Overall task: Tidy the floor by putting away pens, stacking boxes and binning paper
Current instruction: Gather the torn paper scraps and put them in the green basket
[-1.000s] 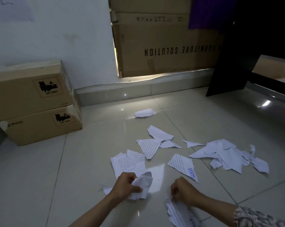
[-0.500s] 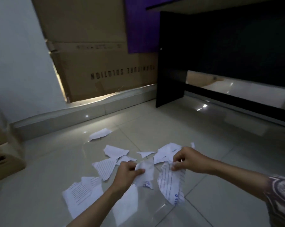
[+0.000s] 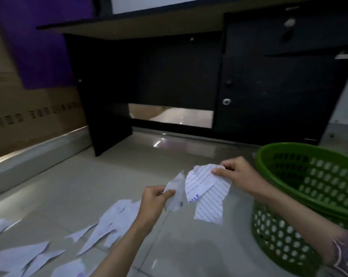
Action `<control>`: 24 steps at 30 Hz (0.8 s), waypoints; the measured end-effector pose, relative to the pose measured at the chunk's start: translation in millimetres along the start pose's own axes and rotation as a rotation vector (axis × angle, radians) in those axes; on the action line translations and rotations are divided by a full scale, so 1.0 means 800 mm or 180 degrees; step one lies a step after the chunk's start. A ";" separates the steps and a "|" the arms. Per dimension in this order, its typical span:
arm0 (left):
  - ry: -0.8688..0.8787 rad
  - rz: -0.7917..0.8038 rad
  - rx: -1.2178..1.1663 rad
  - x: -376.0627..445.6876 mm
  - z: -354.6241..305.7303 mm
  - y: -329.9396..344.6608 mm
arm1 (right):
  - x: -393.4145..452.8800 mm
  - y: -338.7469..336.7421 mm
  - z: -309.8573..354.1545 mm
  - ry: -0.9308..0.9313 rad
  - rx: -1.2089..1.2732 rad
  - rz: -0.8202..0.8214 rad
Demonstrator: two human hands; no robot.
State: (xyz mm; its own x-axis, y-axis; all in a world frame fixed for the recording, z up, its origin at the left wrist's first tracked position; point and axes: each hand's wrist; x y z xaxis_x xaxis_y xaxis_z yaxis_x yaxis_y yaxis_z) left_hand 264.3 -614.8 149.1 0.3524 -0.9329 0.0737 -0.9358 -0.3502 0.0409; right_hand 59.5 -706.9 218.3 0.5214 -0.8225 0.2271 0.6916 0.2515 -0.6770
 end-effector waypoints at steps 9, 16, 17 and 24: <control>0.0473 0.0830 -0.0701 0.049 -0.082 0.195 | -0.063 -0.162 -0.058 0.0408 -0.0308 -0.2066; 0.0430 0.1380 -0.0289 0.072 -0.102 0.309 | -0.107 -0.210 -0.108 0.1197 -0.0982 -0.3038; 0.0462 0.1458 -0.0144 0.076 -0.097 0.316 | -0.110 -0.209 -0.115 0.1338 -0.1078 -0.3016; 0.0598 0.1780 0.0708 0.084 -0.073 0.319 | -0.119 -0.196 -0.135 0.1793 -0.1484 -0.2741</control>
State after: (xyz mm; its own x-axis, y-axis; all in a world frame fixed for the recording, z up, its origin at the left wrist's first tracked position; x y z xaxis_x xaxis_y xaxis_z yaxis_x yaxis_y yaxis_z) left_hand 49.9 -762.4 222.7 -0.2136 -0.9565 0.1985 -0.9522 0.1585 -0.2612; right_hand -152.4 -723.1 227.5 -0.4200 -0.7726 0.4761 0.3964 -0.6281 -0.6696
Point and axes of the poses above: each hand's wrist, its own x-axis towards the middle knuckle, its own y-axis out of the palm, z = x × y, and after that the axes turned 8 degrees about -x, right-handed
